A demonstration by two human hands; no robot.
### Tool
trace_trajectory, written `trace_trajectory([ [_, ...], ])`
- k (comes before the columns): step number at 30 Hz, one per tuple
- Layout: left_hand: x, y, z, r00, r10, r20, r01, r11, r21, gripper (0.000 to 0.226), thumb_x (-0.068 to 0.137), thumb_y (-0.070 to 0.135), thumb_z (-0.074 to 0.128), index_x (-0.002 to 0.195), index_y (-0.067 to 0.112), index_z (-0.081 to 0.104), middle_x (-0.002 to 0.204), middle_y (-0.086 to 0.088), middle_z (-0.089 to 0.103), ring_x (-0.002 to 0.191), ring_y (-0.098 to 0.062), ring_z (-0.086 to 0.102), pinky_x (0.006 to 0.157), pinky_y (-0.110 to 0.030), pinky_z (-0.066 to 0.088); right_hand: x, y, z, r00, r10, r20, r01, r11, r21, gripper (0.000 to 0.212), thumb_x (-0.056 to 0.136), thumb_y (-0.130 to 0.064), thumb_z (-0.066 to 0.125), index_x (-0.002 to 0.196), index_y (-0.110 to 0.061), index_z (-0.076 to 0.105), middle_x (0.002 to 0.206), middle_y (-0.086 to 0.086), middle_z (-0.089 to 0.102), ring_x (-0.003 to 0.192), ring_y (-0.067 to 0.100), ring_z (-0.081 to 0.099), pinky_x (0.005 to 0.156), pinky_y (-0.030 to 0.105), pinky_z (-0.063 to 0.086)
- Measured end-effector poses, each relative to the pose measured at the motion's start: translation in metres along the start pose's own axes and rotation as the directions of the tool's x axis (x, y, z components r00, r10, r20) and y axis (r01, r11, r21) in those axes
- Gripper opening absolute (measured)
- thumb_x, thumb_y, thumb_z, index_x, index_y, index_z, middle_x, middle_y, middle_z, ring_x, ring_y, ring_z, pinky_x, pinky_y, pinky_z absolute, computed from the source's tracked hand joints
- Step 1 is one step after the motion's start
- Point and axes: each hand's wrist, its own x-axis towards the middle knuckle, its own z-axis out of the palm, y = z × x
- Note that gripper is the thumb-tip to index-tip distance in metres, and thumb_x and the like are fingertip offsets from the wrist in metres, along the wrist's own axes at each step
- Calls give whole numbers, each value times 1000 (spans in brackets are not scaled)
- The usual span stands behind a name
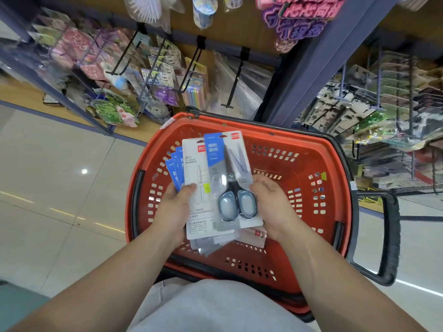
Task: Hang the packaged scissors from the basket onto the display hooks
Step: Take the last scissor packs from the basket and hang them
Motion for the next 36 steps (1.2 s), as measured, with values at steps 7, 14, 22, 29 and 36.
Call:
trace_trajectory([
  [7,7,3,-1,994,108,-13,-107,992,61,20,106,14,59,117,30,65,102,5,82,91,-19,80,78,-43,60,1,-3,-8,997,-50,-63,43,993,-109,15,98,-34,64,95,-21,71,98,-1,75,93,19,68,82,36,50],
  [14,-1,1,19,991,131,40,-133,990,50,29,101,9,64,127,21,66,113,-4,80,103,-29,77,95,-53,60,3,-2,17,994,-18,104,18,1000,0,38,80,-4,87,111,-14,66,94,-5,81,88,12,78,69,21,58],
  [22,-5,9,16,988,-36,148,48,996,-73,37,105,43,58,133,23,68,121,-8,78,111,-32,75,97,-54,58,5,0,5,985,24,171,-40,995,93,51,82,-9,85,129,-13,64,120,8,77,117,29,71,109,53,51],
  [29,1,6,14,992,120,24,-122,985,121,17,109,28,57,113,28,73,102,1,82,96,-23,78,81,-40,61,0,-9,-9,977,2,212,-3,1000,7,44,88,-2,78,128,-14,64,117,6,78,109,25,74,91,38,59],
  [36,5,9,10,938,342,-53,-310,899,310,18,112,28,49,112,37,64,97,16,70,81,4,65,69,-15,43,4,-20,-21,971,-235,-51,207,925,-318,43,77,-5,88,109,-28,69,100,-5,79,95,15,75,91,39,60],
])
